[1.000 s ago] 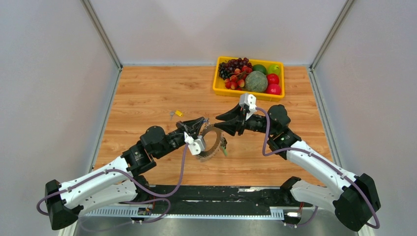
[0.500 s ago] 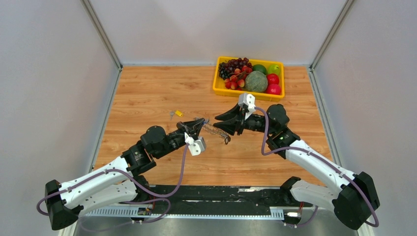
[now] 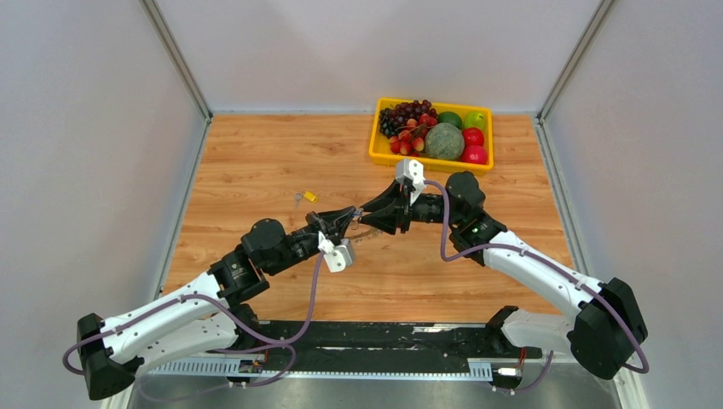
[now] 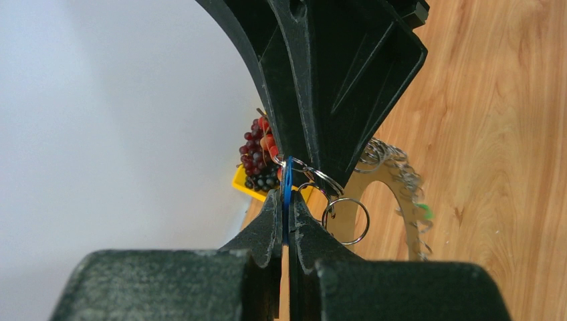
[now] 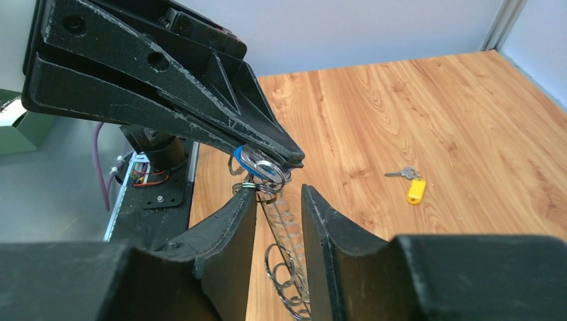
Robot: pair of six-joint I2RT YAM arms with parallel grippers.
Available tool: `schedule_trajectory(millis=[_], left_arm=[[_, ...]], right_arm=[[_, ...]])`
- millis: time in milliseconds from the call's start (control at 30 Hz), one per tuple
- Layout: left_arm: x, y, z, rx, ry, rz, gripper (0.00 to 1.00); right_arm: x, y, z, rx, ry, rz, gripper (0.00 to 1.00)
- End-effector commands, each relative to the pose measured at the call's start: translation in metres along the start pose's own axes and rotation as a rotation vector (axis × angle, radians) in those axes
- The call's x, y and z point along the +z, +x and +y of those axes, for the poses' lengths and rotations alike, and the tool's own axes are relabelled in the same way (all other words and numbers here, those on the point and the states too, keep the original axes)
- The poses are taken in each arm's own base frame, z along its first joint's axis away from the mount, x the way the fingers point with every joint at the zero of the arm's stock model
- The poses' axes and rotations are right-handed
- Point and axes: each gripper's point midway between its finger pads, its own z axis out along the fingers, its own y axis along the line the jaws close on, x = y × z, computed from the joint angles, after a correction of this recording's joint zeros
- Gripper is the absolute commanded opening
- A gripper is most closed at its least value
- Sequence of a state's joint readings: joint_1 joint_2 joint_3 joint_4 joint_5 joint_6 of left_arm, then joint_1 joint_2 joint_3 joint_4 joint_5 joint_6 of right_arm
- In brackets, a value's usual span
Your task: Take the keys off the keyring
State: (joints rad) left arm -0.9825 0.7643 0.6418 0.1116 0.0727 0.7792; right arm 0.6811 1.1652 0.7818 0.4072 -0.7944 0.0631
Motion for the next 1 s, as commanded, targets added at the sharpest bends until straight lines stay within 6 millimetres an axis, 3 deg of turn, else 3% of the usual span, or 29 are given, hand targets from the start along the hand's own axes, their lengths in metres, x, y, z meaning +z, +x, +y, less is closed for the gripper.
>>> schedule_trajectory(millis=[0,100,267,433,600,967], left_arm=[[-0.005,-0.03,0.027,0.003,-0.087,-0.102,0.0],[-0.006,-0.031,0.028,0.003,-0.091,-0.107,0.0],[-0.006,-0.031,0.03,0.003,-0.101,-0.107,0.0],[-0.013,-0.03,0.047,0.007,-0.197,-0.096,0.0],[-0.02,-0.028,0.055,0.017,-0.26,-0.098,0.0],[-0.02,-0.025,0.055,0.035,-0.271,-0.094,0.0]], right_arm=[[0.01,-0.015,0.014,-0.049,-0.093,-0.008,0.35],[0.013,-0.013,0.015,-0.042,-0.107,0.0,0.31],[0.013,-0.015,0.021,-0.043,-0.14,-0.006,0.16],[0.012,-0.014,0.023,-0.047,-0.149,0.003,0.0],[0.012,-0.017,0.021,-0.033,-0.133,-0.004,0.0],[0.016,-0.028,-0.012,0.121,0.055,-0.021,0.0]])
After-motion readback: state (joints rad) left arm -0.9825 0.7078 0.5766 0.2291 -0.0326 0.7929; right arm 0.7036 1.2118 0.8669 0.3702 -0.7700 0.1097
